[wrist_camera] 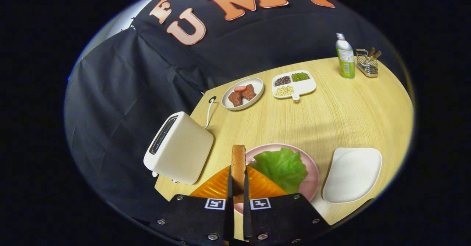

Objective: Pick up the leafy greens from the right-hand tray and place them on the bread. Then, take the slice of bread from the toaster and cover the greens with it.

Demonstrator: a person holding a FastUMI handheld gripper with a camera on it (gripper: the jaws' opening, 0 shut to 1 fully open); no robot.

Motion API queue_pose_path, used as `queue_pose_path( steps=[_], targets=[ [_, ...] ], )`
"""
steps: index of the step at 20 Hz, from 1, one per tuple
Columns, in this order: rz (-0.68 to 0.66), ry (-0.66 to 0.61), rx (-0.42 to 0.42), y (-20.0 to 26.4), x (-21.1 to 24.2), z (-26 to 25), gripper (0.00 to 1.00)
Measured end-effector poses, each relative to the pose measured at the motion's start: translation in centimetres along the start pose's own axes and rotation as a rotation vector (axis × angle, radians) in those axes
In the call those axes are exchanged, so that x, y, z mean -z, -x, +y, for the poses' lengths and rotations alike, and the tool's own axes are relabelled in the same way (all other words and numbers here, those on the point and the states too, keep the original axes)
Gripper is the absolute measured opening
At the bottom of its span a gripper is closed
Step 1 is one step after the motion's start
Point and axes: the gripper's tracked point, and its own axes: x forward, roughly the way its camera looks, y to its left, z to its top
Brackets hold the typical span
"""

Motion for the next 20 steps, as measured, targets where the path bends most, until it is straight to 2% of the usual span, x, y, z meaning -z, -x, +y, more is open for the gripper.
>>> queue_pose_path(
  steps=[3, 11, 12, 14, 17, 20],
  targets=[
    [-0.01, 0.001, 0.068, -0.2, 0.7, -3.1, 0.1],
    [-0.028, 0.014, 0.109, -0.3, 1.5, -5.3, 0.11],
    [-0.033, 0.025, 0.124, -0.2, 1.5, -5.8, 0.13],
    [-0.055, 0.061, 0.145, -0.1, 1.3, -6.2, 0.24],
    [-0.124, 0.128, 0.15, 0.6, 0.1, -6.0, 0.31],
    [-0.234, 0.2, 0.224, 2.1, -2.1, -7.2, 0.36]
  ],
)
